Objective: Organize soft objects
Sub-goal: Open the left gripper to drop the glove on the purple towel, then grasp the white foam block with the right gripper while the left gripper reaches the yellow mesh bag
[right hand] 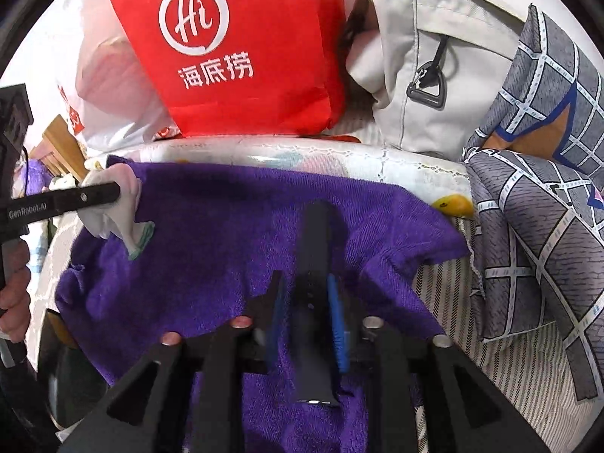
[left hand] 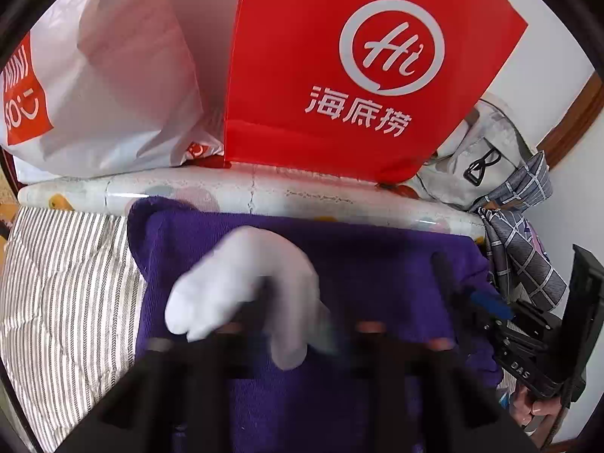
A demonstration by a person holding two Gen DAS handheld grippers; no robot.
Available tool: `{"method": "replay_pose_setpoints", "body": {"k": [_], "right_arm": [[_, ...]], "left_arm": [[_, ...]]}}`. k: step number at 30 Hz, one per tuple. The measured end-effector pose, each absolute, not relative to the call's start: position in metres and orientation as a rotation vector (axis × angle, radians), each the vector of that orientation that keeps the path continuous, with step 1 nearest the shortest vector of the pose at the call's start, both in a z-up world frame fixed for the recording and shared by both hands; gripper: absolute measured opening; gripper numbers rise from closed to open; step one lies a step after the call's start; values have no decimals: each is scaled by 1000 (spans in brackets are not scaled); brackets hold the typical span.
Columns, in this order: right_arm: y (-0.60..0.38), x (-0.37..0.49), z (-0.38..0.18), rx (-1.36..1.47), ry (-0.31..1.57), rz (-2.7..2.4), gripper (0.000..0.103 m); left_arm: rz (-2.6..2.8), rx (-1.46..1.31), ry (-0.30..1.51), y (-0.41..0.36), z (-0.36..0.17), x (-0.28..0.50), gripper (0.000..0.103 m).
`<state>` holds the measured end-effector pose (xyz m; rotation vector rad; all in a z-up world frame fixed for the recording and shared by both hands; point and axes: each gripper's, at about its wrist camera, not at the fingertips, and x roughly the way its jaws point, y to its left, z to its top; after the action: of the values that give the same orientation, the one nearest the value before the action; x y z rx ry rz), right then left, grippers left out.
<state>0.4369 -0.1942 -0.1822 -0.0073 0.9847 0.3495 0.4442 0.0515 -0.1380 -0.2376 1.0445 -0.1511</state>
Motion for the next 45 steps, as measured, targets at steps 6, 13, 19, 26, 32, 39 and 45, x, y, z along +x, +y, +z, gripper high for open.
{"method": "replay_pose_setpoints", "body": {"k": [6,13,19,26,32,39,45], "right_arm": [[-188,424,-166,-39,913,345,56],[-181,382,-142,-34,854,357,67],[-174,330,-133,-31,845,390,67],[-161,278,-135,-54,871,428,67],[-146,246,-143,-52,923,499,67],[-127,229,-163,-135,957,478,67],[-118,230,-180,-167,1009,450,49]], "left_arm": [[-165,-229,1019,51,-128,442,63],[-202,-212,988,44,-112,432,70],[-216,-227,947,43,-96,409,70],[-227,-210,935,47,-87,367,70],[-204,-202,924,56,-80,330,70],[-164,-198,923,72,-86,283,70],[-115,-161,929,82,-92,253,70]]}}
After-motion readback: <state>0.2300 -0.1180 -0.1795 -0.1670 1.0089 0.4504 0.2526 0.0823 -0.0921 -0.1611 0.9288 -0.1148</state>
